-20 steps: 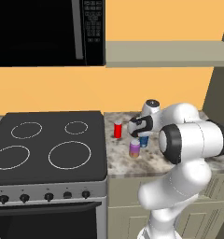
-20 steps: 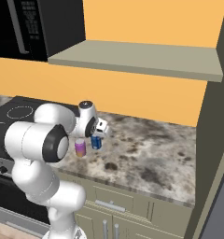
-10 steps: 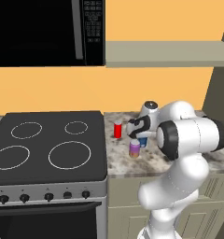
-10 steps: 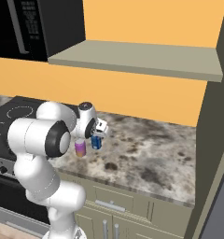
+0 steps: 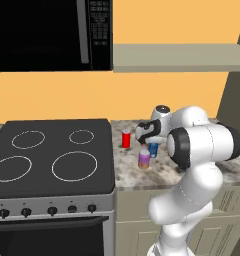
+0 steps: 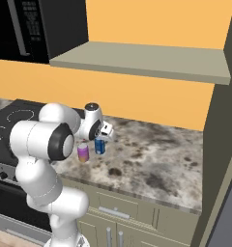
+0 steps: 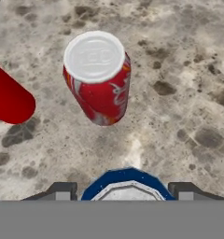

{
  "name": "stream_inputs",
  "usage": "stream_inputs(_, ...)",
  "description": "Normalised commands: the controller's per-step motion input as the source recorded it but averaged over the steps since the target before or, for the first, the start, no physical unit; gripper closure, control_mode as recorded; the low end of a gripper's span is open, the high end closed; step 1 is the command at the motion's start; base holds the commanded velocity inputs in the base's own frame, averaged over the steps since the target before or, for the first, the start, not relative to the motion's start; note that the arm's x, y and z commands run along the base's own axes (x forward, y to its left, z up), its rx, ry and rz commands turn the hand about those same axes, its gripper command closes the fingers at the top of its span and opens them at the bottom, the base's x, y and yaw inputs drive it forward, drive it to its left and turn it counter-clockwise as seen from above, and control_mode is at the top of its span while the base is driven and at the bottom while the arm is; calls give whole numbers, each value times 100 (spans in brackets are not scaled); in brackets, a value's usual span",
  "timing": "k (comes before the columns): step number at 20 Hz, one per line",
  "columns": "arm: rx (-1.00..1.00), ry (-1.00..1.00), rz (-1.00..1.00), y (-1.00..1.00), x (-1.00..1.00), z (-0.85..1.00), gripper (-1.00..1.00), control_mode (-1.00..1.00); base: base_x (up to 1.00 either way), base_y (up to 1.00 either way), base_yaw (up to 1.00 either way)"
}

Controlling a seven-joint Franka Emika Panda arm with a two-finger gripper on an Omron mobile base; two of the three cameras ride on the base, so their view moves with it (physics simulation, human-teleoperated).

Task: Four empty soda cans are scattered around the kitchen. Gather all the cans and cluster them next to the stove for recycling.

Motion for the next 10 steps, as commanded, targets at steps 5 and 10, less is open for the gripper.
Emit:
stream_inputs(5,0,-1,0,0,-10,4,-100,-100,0,0,0)
stream_inputs(10,0,-5,0,0,-4,23,-100,-100,0,0,0)
